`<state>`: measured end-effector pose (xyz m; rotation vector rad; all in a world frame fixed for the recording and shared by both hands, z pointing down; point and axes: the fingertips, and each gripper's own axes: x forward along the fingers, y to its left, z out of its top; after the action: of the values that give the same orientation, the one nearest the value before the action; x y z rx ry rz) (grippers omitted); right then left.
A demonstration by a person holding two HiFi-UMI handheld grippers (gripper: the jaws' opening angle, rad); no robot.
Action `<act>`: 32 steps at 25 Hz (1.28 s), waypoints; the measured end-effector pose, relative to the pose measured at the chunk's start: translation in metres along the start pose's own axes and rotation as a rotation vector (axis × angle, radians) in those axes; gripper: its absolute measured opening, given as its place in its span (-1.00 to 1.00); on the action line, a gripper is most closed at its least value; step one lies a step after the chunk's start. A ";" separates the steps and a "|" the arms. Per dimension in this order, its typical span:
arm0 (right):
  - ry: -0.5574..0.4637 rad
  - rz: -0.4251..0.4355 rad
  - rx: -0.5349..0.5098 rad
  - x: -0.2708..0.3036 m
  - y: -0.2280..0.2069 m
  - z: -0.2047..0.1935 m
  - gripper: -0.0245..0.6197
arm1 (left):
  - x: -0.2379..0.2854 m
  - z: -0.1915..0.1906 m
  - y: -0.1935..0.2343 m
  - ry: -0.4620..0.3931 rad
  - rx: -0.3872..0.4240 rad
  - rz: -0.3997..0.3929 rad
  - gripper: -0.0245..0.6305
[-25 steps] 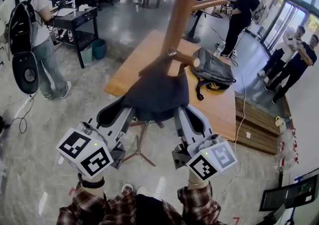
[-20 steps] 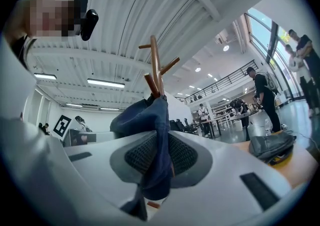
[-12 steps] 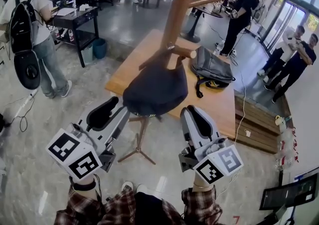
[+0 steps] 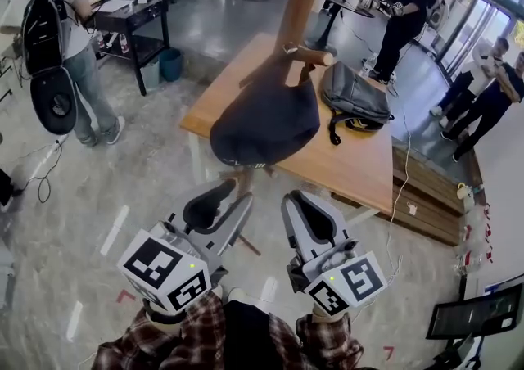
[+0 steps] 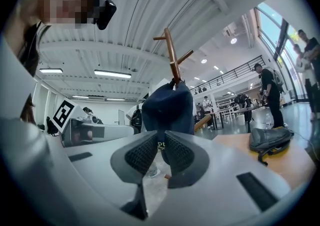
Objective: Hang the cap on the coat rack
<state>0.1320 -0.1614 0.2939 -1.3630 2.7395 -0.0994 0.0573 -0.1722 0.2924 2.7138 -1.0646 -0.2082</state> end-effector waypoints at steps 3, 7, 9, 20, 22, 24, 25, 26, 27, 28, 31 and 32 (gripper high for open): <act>-0.001 -0.006 0.023 -0.008 0.004 -0.009 -0.81 | 0.001 -0.010 -0.009 0.001 0.029 0.010 -0.54; -0.006 -0.014 0.041 -0.015 0.004 -0.013 -0.87 | -0.001 -0.017 -0.015 -0.004 0.033 0.015 -0.78; -0.002 -0.013 0.048 -0.017 0.005 -0.015 -0.89 | 0.000 -0.020 -0.017 0.004 0.042 0.014 -0.85; 0.017 0.010 0.035 -0.009 0.007 -0.017 -0.89 | 0.005 -0.024 -0.023 0.012 0.052 -0.014 -0.89; 0.021 0.013 0.034 -0.007 0.007 -0.018 -0.89 | 0.006 -0.024 -0.023 0.013 0.045 -0.014 -0.89; 0.023 0.016 0.033 -0.005 0.006 -0.018 -0.89 | 0.006 -0.024 -0.021 0.013 0.044 -0.010 -0.89; 0.023 0.017 0.032 -0.004 0.005 -0.018 -0.89 | 0.006 -0.024 -0.019 0.014 0.044 -0.008 -0.89; 0.023 0.017 0.032 -0.003 0.005 -0.018 -0.89 | 0.007 -0.024 -0.018 0.016 0.043 -0.006 -0.89; 0.023 0.018 0.032 -0.002 0.004 -0.018 -0.89 | 0.007 -0.023 -0.017 0.018 0.042 -0.004 -0.89; 0.023 0.019 0.031 -0.001 0.004 -0.018 -0.89 | 0.008 -0.023 -0.016 0.019 0.041 -0.001 -0.89; 0.025 0.024 0.030 0.000 0.005 -0.017 -0.89 | 0.007 -0.022 -0.014 0.019 0.038 0.003 -0.89; 0.026 0.025 0.030 0.000 0.005 -0.017 -0.89 | 0.006 -0.021 -0.014 0.018 0.037 0.004 -0.89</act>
<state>0.1260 -0.1583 0.3104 -1.3290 2.7638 -0.1564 0.0754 -0.1634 0.3093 2.7403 -1.0791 -0.1648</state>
